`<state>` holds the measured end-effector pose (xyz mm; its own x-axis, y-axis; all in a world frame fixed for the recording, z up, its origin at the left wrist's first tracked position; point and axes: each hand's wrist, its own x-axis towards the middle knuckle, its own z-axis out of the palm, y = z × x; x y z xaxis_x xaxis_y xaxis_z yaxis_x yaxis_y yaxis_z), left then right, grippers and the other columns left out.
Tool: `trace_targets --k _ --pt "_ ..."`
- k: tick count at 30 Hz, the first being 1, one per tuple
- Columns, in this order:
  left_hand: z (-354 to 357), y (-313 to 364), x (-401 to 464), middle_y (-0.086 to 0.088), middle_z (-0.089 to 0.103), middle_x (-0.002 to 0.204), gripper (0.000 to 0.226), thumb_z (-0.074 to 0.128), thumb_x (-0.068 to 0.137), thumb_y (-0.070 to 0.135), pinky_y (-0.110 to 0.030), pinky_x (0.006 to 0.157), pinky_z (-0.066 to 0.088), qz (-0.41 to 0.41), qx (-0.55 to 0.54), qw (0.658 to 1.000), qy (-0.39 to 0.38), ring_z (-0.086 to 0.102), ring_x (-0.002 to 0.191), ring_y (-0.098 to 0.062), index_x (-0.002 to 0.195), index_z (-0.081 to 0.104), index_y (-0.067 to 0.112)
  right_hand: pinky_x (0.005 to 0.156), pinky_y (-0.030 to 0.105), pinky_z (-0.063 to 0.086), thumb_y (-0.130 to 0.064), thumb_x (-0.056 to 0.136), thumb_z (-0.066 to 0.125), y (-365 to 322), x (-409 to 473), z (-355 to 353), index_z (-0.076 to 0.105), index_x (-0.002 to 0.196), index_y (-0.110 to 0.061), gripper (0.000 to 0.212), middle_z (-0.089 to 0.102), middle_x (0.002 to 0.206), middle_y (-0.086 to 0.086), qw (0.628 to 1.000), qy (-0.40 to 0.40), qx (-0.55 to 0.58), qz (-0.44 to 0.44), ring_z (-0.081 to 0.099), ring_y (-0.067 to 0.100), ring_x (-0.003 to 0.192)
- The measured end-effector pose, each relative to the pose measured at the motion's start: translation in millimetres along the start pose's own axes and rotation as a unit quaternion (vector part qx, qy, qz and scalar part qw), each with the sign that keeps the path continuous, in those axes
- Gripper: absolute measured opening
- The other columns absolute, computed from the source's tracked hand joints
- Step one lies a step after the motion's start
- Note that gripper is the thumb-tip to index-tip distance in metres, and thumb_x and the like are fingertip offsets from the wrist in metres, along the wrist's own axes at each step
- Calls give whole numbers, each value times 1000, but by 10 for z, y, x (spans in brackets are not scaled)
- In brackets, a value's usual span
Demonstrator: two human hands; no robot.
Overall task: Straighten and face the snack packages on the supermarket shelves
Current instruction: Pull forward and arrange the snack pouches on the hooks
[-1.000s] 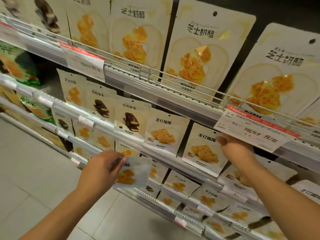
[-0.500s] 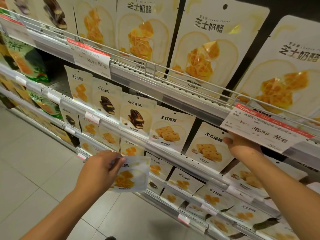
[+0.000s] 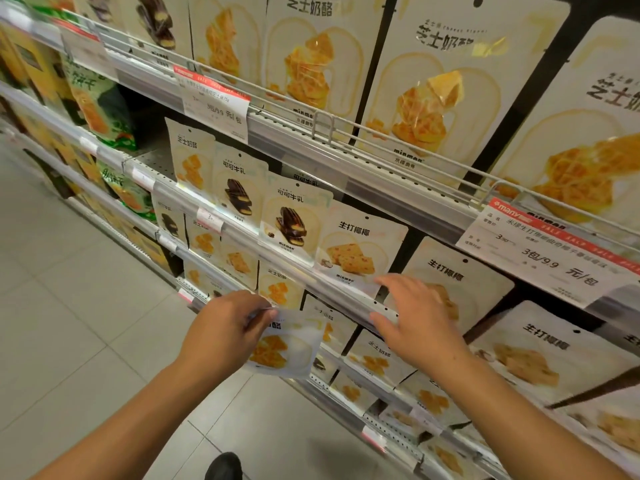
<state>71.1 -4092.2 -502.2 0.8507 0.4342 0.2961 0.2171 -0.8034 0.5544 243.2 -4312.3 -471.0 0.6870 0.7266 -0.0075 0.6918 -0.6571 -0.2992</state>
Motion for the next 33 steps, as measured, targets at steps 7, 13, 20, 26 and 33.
trace_targets --k 7,13,20,26,33 --pt "-285 109 -246 8 68 79 14 65 91 33 -36 67 57 -108 -34 994 -11 66 72 -8 91 74 22 76 32 53 -51 79 67 -794 204 370 57 110 -42 34 63 106 -16 971 -130 173 -97 59 6 92" --pt "-574 -279 -561 11 60 100 21 67 89 32 -26 69 53 -134 6 989 56 57 80 -5 109 67 25 51 28 37 -44 81 68 -1295 438 657 60 70 -18 29 58 63 -1 964 -160 186 -106 53 12 57" --pt "-662 -1552 -884 14 50 110 68 76 78 44 -15 62 44 -396 -113 910 48 60 80 -7 135 41 30 70 39 56 -40 82 70 -2005 996 970 73 82 -26 14 70 74 -1 958 -190 207 -64 66 16 71" --pt "-820 -2348 -476 18 58 106 45 77 71 54 -11 69 40 -349 -181 919 -7 54 95 1 103 47 45 70 35 53 -44 79 72 -2721 1544 1086 72 82 -32 12 70 71 -5 951 -155 264 -38 65 13 68" --pt "-1095 -3078 289 19 60 93 37 79 68 51 -12 64 39 -318 -166 933 -2 54 90 2 94 54 41 52 19 45 -32 79 75 -3119 2358 1048 72 71 -36 10 68 62 -8 937 -85 339 -3 61 6 55"
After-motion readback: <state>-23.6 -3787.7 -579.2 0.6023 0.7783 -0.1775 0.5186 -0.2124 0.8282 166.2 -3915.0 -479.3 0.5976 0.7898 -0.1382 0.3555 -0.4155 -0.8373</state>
